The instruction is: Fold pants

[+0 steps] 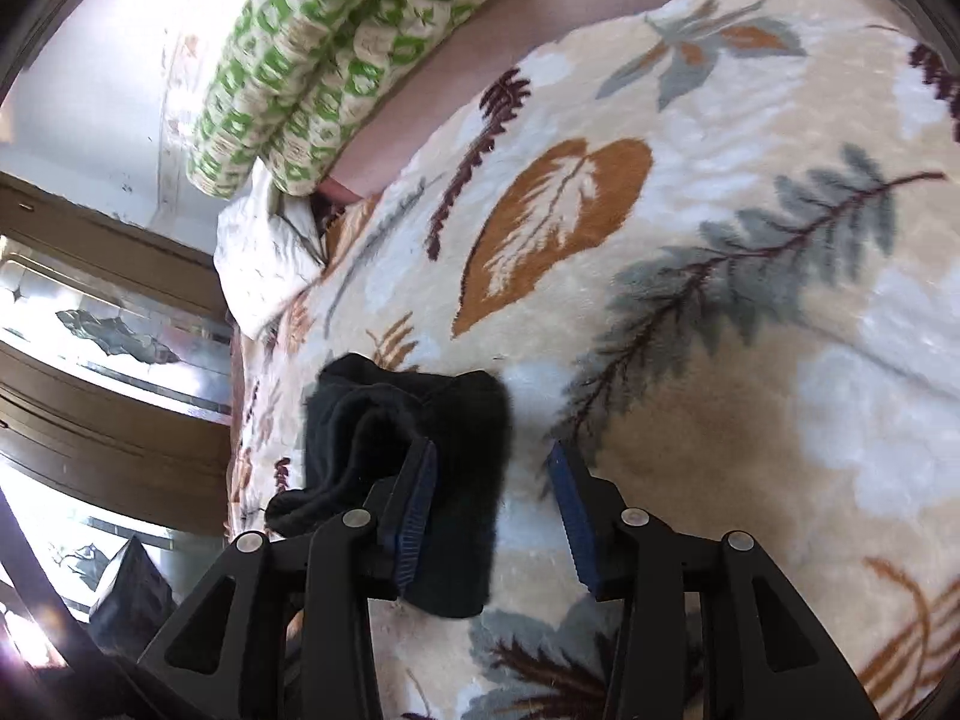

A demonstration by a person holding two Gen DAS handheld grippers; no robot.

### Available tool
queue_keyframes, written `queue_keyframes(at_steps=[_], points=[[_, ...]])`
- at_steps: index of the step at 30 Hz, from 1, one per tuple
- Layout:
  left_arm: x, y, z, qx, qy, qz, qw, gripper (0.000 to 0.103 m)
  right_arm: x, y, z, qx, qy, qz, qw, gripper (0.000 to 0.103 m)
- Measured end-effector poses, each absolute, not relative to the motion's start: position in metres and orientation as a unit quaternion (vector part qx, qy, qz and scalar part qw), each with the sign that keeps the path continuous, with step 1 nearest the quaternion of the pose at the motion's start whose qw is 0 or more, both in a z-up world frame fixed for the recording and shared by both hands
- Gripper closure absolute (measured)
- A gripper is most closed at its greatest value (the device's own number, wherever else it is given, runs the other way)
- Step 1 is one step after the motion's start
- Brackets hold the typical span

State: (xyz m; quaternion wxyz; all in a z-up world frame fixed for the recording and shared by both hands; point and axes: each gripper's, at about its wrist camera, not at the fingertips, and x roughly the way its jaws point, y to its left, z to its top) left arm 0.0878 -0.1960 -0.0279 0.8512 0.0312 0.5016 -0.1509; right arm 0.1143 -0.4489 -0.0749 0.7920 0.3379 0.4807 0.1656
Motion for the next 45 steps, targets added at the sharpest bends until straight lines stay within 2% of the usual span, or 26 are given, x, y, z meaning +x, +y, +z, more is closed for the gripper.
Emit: queue_keyframes(at_steps=[5, 7, 11, 15, 16, 22, 26, 28, 30, 31, 35, 39, 41, 42, 45], points=[[0.111, -0.155, 0.0, -0.029, 0.541, -0.197, 0.817, 0.089, 0.095, -0.449, -0.058, 0.365, 0.448, 0.172, 0.798, 0.049], [0.122, -0.15, 0.003, -0.049, 0.558, -0.224, 0.798, 0.082, 0.088, -0.44, -0.054, 0.374, 0.441, 0.189, 0.794, 0.049], [0.132, -0.18, -0.002, -0.043, 0.557, -0.227, 0.798, 0.082, 0.078, -0.422, -0.053, 0.382, 0.44, 0.202, 0.787, 0.048], [0.131, -0.215, -0.035, -0.039, 0.565, -0.218, 0.794, 0.082, 0.078, -0.429, -0.064, 0.404, 0.441, 0.172, 0.783, 0.048], [0.128, -0.218, -0.041, -0.039, 0.566, -0.217, 0.794, 0.082, 0.08, -0.431, -0.069, 0.41, 0.448, 0.168, 0.776, 0.045], [0.104, -0.218, -0.057, -0.024, 0.514, -0.188, 0.836, 0.081, 0.122, -0.428, -0.083, 0.423, 0.477, 0.177, 0.75, 0.043], [0.098, -0.221, -0.057, -0.027, 0.496, -0.17, 0.851, 0.081, 0.161, -0.398, -0.095, 0.359, 0.55, 0.18, 0.732, 0.039], [0.095, -0.224, -0.056, -0.02, 0.489, -0.162, 0.857, 0.081, 0.168, -0.383, -0.087, 0.315, 0.551, 0.192, 0.749, 0.04], [0.093, -0.224, -0.053, -0.018, 0.483, -0.153, 0.862, 0.081, 0.169, -0.373, -0.077, 0.257, 0.546, 0.186, 0.776, 0.061], [0.091, -0.224, -0.05, -0.024, 0.481, -0.151, 0.863, 0.081, 0.17, -0.37, -0.073, 0.237, 0.545, 0.19, 0.781, 0.078], [0.09, -0.224, -0.045, -0.028, 0.486, -0.146, 0.861, 0.078, 0.164, -0.37, -0.058, 0.188, 0.527, 0.195, 0.806, 0.081], [0.087, -0.211, -0.038, -0.057, 0.498, -0.151, 0.852, 0.078, 0.166, -0.379, -0.073, 0.191, 0.531, 0.188, 0.804, 0.081], [0.088, -0.207, -0.035, -0.052, 0.502, -0.154, 0.849, 0.064, 0.166, -0.387, -0.079, 0.208, 0.526, 0.19, 0.802, 0.081], [0.09, -0.205, -0.035, -0.05, 0.507, -0.152, 0.847, 0.061, 0.165, -0.39, -0.082, 0.215, 0.523, 0.19, 0.803, 0.08], [0.095, -0.193, -0.034, -0.059, 0.52, -0.151, 0.838, 0.059, 0.165, -0.393, -0.084, 0.226, 0.52, 0.186, 0.803, 0.069]])
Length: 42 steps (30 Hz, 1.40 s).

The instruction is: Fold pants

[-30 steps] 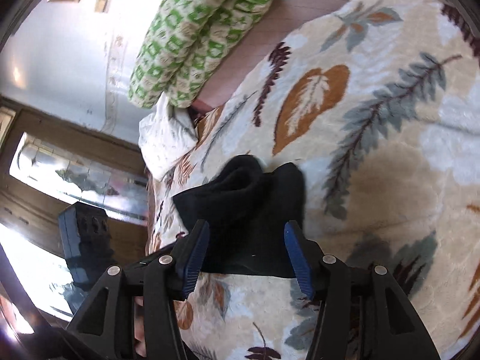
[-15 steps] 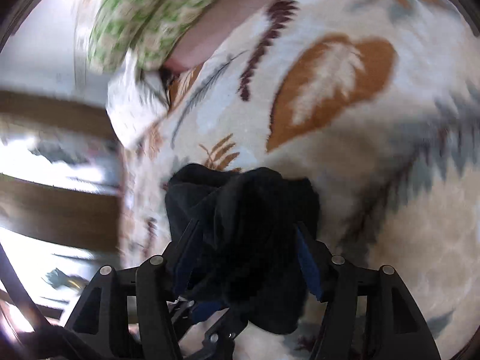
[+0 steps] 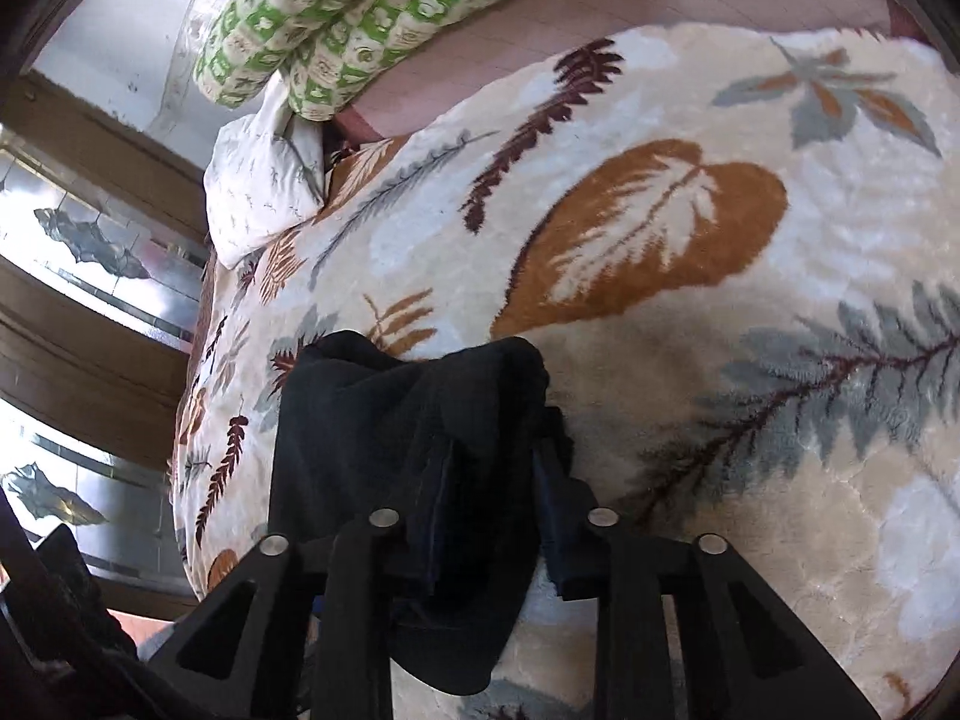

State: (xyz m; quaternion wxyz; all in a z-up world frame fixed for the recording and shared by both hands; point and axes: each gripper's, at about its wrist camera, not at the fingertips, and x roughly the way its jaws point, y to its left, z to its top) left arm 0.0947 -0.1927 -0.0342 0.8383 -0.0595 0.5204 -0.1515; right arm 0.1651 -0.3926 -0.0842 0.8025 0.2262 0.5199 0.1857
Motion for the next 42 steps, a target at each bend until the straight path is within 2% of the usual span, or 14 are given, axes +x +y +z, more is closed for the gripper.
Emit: queue_keyframes(at_steps=[4, 8, 10, 12, 14, 17, 22, 26, 36, 42], points=[[0.103, -0.167, -0.022, -0.063, 0.528, -0.142, 0.835, 0.059, 0.156, -0.401, -0.075, 0.253, 0.501, 0.19, 0.806, 0.064], [0.114, -0.131, -0.003, -0.057, 0.519, -0.125, 0.844, 0.059, 0.131, -0.42, -0.062, 0.301, 0.476, 0.178, 0.807, 0.047], [0.127, -0.108, 0.005, -0.071, 0.518, -0.116, 0.845, 0.059, 0.119, -0.423, -0.058, 0.315, 0.469, 0.181, 0.805, 0.047], [0.143, -0.093, 0.008, -0.08, 0.524, -0.107, 0.841, 0.051, 0.108, -0.422, -0.055, 0.323, 0.464, 0.176, 0.805, 0.043], [0.163, -0.085, 0.007, -0.083, 0.544, -0.111, 0.828, 0.05, 0.1, -0.419, -0.056, 0.332, 0.464, 0.166, 0.804, 0.039], [0.186, -0.097, 0.008, -0.036, 0.563, -0.136, 0.815, 0.05, 0.093, -0.414, -0.061, 0.358, 0.46, 0.158, 0.797, 0.039], [0.22, -0.158, 0.006, 0.092, 0.597, -0.232, 0.763, 0.05, 0.078, -0.396, -0.068, 0.394, 0.445, 0.143, 0.791, 0.039], [0.237, -0.193, -0.006, 0.165, 0.595, -0.267, 0.74, 0.05, 0.077, -0.382, -0.069, 0.401, 0.434, 0.112, 0.799, 0.039], [0.237, -0.231, -0.026, 0.264, 0.58, -0.344, 0.689, 0.05, 0.085, -0.368, -0.078, 0.394, 0.443, 0.055, 0.804, 0.04], [0.243, -0.245, -0.049, 0.255, 0.621, -0.389, 0.632, 0.05, 0.079, -0.379, -0.09, 0.413, 0.426, 0.065, 0.802, 0.063]])
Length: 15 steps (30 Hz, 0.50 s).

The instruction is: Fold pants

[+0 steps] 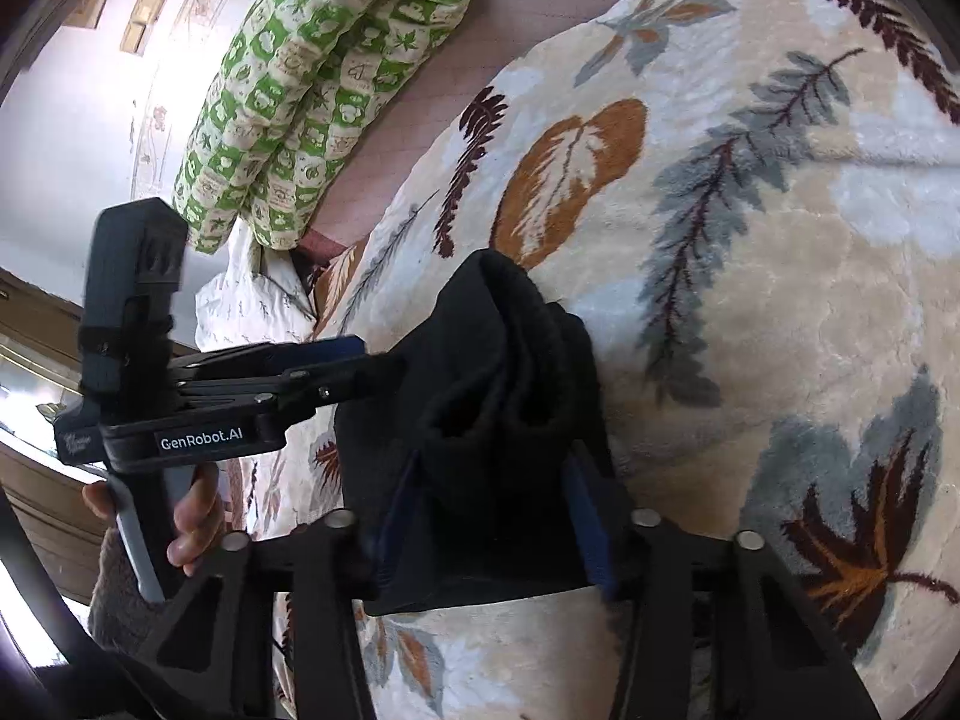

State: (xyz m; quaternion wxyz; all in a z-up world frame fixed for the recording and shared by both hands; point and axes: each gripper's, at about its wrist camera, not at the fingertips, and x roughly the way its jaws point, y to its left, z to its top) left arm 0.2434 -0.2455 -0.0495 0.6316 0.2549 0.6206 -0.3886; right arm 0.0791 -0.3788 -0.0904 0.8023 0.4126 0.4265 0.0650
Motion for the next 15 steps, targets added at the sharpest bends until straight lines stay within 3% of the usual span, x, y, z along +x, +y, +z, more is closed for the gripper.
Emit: queue_keyframes(at_steps=[3, 4, 5, 7, 11, 15], points=[[0.246, -0.248, -0.055, 0.246, 0.612, -0.383, 0.647, 0.051, 0.076, -0.385, -0.097, 0.423, 0.421, 0.077, 0.799, 0.075], [0.25, -0.247, -0.055, 0.228, 0.615, -0.378, 0.654, 0.062, 0.076, -0.385, -0.098, 0.423, 0.419, 0.079, 0.799, 0.077], [0.255, -0.243, -0.054, 0.196, 0.624, -0.377, 0.656, 0.08, 0.076, -0.386, -0.1, 0.426, 0.419, 0.084, 0.798, 0.078], [0.256, -0.241, -0.047, 0.168, 0.631, -0.389, 0.65, 0.087, 0.074, -0.388, -0.101, 0.431, 0.415, 0.09, 0.796, 0.08], [0.239, -0.248, -0.037, 0.25, 0.58, -0.386, 0.672, 0.087, 0.065, -0.39, -0.101, 0.432, 0.407, 0.101, 0.798, 0.081], [0.24, -0.251, -0.058, 0.269, 0.603, -0.373, 0.652, 0.087, 0.057, -0.395, -0.121, 0.459, 0.404, 0.097, 0.785, 0.081]])
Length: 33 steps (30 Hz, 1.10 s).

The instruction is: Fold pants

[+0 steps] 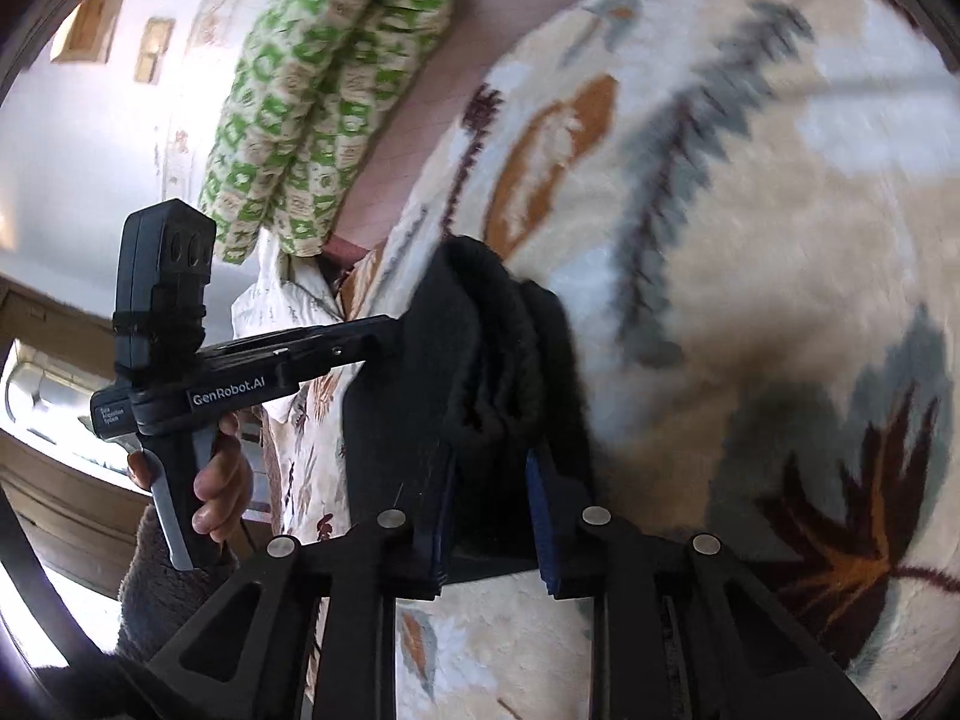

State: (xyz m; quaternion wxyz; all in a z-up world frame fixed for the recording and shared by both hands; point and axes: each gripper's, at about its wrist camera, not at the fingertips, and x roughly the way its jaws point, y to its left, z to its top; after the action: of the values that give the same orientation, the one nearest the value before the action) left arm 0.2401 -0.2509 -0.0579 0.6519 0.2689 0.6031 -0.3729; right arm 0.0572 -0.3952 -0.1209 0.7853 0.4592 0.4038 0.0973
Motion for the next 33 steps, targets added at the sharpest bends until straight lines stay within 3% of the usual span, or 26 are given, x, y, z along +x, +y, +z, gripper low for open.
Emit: queue_keyframes(at_steps=[4, 6, 8, 10, 15, 16, 18, 20, 23, 29, 33], points=[[0.24, -0.249, -0.05, 0.257, 0.604, -0.399, 0.641, 0.087, 0.057, -0.397, -0.125, 0.466, 0.399, 0.1, 0.783, 0.081], [0.247, -0.248, -0.041, 0.229, 0.61, -0.419, 0.632, 0.08, 0.058, -0.397, -0.124, 0.46, 0.402, 0.103, 0.785, 0.081], [0.251, -0.249, -0.038, 0.221, 0.607, -0.425, 0.634, 0.035, 0.06, -0.397, -0.124, 0.46, 0.403, 0.104, 0.784, 0.081], [0.255, -0.251, -0.041, 0.223, 0.601, -0.418, 0.644, 0.029, 0.06, -0.396, -0.124, 0.461, 0.401, 0.105, 0.785, 0.081], [0.254, -0.259, -0.057, 0.228, 0.626, -0.429, 0.61, 0.029, 0.058, -0.397, -0.126, 0.464, 0.402, 0.108, 0.783, 0.081], [0.248, -0.259, -0.062, 0.241, 0.627, -0.424, 0.607, 0.034, 0.058, -0.397, -0.125, 0.463, 0.402, 0.108, 0.783, 0.08], [0.239, -0.263, -0.067, 0.271, 0.614, -0.414, 0.615, 0.049, 0.058, -0.397, -0.126, 0.464, 0.4, 0.109, 0.782, 0.08], [0.237, -0.266, -0.064, 0.251, 0.614, -0.419, 0.62, 0.071, 0.058, -0.397, -0.127, 0.468, 0.396, 0.107, 0.783, 0.08], [0.235, -0.265, -0.047, 0.246, 0.594, -0.432, 0.633, 0.089, 0.054, -0.398, -0.126, 0.477, 0.385, 0.103, 0.783, 0.08], [0.226, -0.277, -0.067, 0.31, 0.581, -0.391, 0.642, 0.087, 0.046, -0.398, -0.136, 0.497, 0.374, 0.096, 0.777, 0.081], [0.227, -0.281, -0.065, 0.293, 0.588, -0.372, 0.656, 0.082, 0.046, -0.402, -0.144, 0.506, 0.371, 0.092, 0.773, 0.083]])
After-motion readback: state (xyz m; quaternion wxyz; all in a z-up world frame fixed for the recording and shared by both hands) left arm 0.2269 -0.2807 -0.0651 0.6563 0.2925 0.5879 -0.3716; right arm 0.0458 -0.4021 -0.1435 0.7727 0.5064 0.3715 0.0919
